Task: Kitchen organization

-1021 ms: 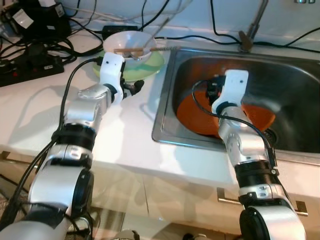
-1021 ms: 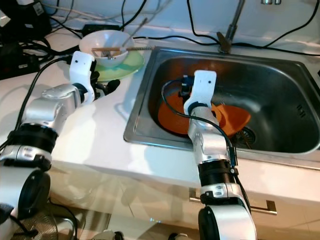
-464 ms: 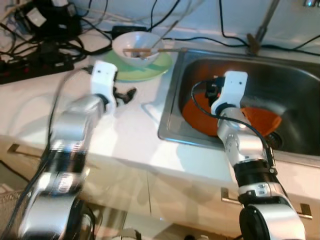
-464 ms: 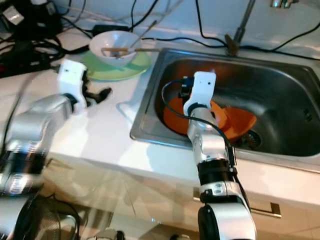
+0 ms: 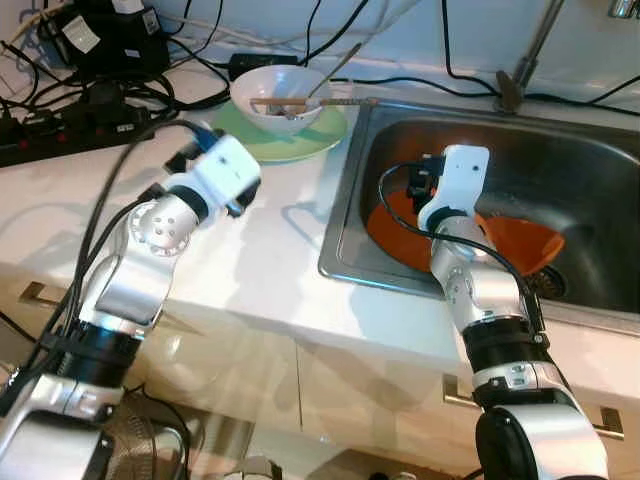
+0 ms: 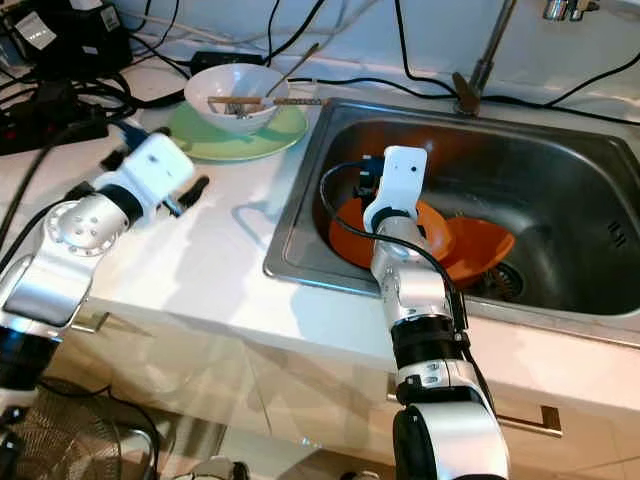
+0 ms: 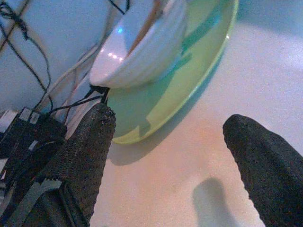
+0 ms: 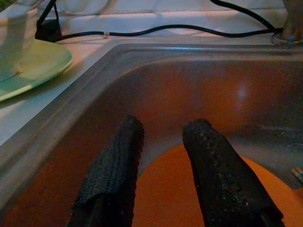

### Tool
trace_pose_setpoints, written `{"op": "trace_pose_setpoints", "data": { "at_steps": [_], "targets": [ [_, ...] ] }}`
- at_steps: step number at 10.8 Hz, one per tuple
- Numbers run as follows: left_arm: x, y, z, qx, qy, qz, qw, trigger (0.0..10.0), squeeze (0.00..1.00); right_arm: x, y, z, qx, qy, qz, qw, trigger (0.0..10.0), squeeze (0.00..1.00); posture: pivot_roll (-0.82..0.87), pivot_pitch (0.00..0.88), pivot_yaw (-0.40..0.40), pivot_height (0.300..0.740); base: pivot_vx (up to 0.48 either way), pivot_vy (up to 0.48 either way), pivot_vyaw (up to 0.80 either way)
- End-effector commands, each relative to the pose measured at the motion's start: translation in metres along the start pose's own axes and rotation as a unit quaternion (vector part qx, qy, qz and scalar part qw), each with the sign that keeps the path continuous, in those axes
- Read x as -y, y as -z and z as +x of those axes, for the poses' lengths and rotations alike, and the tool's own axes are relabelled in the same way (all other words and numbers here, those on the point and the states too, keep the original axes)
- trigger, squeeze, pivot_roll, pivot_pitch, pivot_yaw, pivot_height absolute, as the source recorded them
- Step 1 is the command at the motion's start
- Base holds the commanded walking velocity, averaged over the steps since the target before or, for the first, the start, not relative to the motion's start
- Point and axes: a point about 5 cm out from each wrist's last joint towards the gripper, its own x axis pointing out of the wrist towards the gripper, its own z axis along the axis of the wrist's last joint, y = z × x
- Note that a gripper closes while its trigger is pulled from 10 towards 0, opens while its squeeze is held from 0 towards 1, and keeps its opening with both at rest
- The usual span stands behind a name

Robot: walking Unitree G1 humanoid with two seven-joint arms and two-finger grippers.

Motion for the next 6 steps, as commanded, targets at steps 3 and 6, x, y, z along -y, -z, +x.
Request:
{"op": "trace_pose_setpoints", "data": {
  "at_steps": [3,6],
  "targets": [
    [-0.0004,-0.0024,0.0077,0.013,-0.001,-0.023,1.000,10.0,1.00,0.0038,-0.0062,0.0018,0.013,0.005,0.005,1.000,10.0,0.00,0.23,0.072,-0.012,0.725,0.000,0.000,0.00],
    [0.0010,-0.0013,0.0109,0.012,0.006,-0.020,1.000,10.0,0.36,0.0064,-0.0074,0.0016,0.015,0.008,0.003,1.000,10.0,0.00,0.22,0.082,-0.015,0.725,0.000,0.000,0.00]
  ]
}}
